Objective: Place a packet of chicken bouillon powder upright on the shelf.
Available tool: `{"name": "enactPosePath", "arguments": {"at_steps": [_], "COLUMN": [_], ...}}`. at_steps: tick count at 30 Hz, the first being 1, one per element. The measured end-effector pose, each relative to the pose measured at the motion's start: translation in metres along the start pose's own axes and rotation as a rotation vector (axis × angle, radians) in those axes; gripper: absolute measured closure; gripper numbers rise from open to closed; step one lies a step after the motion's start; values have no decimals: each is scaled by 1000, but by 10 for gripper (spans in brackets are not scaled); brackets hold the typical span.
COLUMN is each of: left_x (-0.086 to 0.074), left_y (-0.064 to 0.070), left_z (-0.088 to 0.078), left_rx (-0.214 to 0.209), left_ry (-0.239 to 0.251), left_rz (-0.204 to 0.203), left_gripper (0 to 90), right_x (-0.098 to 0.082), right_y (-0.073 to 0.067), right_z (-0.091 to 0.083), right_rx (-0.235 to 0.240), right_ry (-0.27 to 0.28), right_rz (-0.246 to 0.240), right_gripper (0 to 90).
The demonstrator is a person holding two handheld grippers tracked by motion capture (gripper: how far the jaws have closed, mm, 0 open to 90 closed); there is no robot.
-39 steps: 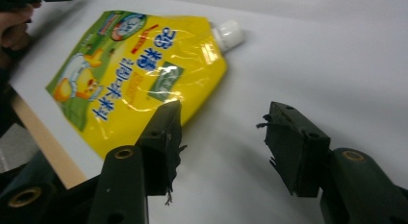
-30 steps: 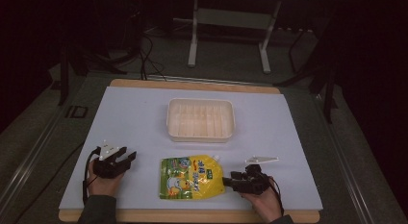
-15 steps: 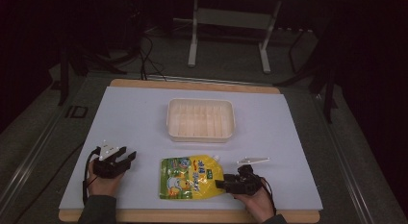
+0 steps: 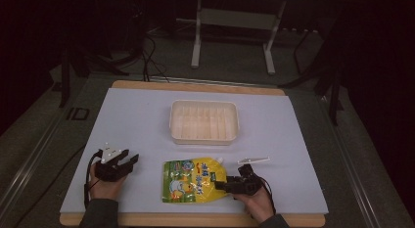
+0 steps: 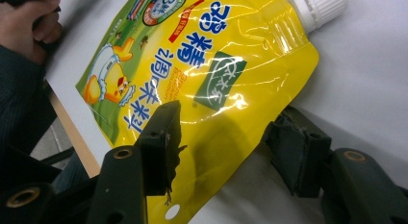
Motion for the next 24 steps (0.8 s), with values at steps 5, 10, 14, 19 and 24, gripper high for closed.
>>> {"name": "enactPosePath", "arguments": {"at_steps": [5, 10, 14, 19, 24], "left_x": [0, 0, 0, -1, 0], "left_y": [1, 8, 15, 26, 33], "left_z": [0, 0, 0, -1, -1], "left_rx": [-2, -30, -90, -136, -189], "left_ry": [1, -7, -8, -22, -25], "left_rz": [7, 21, 2, 29, 30], "left_gripper": [538, 561, 620, 752, 890], "right_x": [2, 3, 4, 4, 8], "right_y": [0, -1, -2, -4, -7], "right_z": [3, 6, 8, 8, 6], "right_rx": [15, 45, 52, 55, 81], "right_ry": [-4, -8, -15, -15, -2], "right_rz": [24, 39, 38, 28, 34], "right_gripper": [486, 507, 525, 533, 557]}}
Point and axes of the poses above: each handheld gripper's, and its own axes: z roughly forward along the jaws, x roughly out of its top, y roughly to its right, the point moved 8 cm from there along z, roughly forward along the jaws, and after that the axes turned 7 degrees about y, right-handed, at the moved point
